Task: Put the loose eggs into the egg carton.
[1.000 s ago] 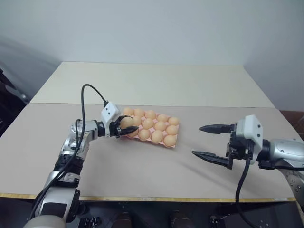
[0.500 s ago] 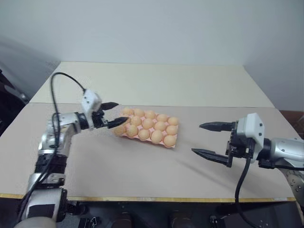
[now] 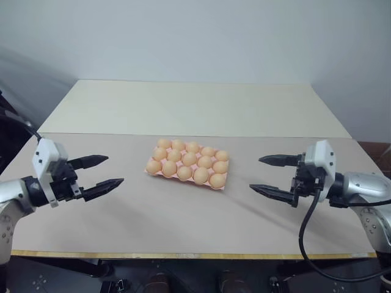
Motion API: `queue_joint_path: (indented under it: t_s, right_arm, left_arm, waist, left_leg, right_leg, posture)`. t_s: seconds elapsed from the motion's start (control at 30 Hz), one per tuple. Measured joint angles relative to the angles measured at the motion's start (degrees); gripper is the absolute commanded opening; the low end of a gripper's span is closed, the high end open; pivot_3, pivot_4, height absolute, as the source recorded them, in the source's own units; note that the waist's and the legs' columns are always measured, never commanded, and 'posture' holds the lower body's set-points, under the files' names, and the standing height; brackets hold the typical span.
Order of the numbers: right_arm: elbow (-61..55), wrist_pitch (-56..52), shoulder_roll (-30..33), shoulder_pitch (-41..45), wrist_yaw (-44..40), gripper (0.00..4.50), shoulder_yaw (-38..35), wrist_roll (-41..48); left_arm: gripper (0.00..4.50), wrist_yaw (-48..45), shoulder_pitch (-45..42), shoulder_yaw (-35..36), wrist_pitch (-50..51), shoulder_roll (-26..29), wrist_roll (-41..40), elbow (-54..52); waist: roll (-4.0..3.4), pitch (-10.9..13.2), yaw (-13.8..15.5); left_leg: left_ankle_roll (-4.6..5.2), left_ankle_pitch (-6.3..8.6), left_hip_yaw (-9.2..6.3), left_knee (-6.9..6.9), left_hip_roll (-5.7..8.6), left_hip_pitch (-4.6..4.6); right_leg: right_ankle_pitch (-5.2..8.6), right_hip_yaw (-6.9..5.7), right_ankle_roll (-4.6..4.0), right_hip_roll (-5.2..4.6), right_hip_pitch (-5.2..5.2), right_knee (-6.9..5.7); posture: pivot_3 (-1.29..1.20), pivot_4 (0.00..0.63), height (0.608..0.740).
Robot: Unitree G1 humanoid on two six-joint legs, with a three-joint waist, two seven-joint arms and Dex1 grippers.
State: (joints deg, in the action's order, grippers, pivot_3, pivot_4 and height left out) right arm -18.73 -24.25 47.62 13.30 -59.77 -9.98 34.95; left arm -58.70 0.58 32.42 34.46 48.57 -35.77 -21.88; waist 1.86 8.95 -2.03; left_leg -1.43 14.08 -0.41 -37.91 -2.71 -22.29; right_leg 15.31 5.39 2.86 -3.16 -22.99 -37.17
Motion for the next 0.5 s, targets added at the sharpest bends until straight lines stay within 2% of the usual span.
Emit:
queue_joint_path:
  t_s: [0.17, 0.5]
  right_arm:
    - [0.6, 0.0, -0.2, 0.0, -0.3, 4.50, 0.1, 0.0]
    - [0.7, 0.1, -0.2, -0.1, 0.0, 4.50, 0.1, 0.0]
  left_arm:
    - [4.45, 6.0, 6.7, 2.6, 2.4, -4.0, -2.0, -6.7]
    - [4.45, 10.3, 9.3, 4.7, 3.2, -4.1, -4.7, -9.8]
  waist:
    - [0.01, 0.0, -0.2]
    - [0.00, 0.0, -0.3]
  left_leg:
    - [0.00, 0.00, 0.01, 0.01, 0.00, -0.02]
    - [-0.01, 0.00, 0.02, 0.01, 0.01, 0.04]
  right_leg:
    - [-0.01, 0.01, -0.01, 0.00, -0.02, 0.01]
    - [0.00, 0.01, -0.01, 0.01, 0.03, 0.04]
  posture:
    - [0.00, 0.150, 0.740]
    - [0.00, 0.150, 0.740]
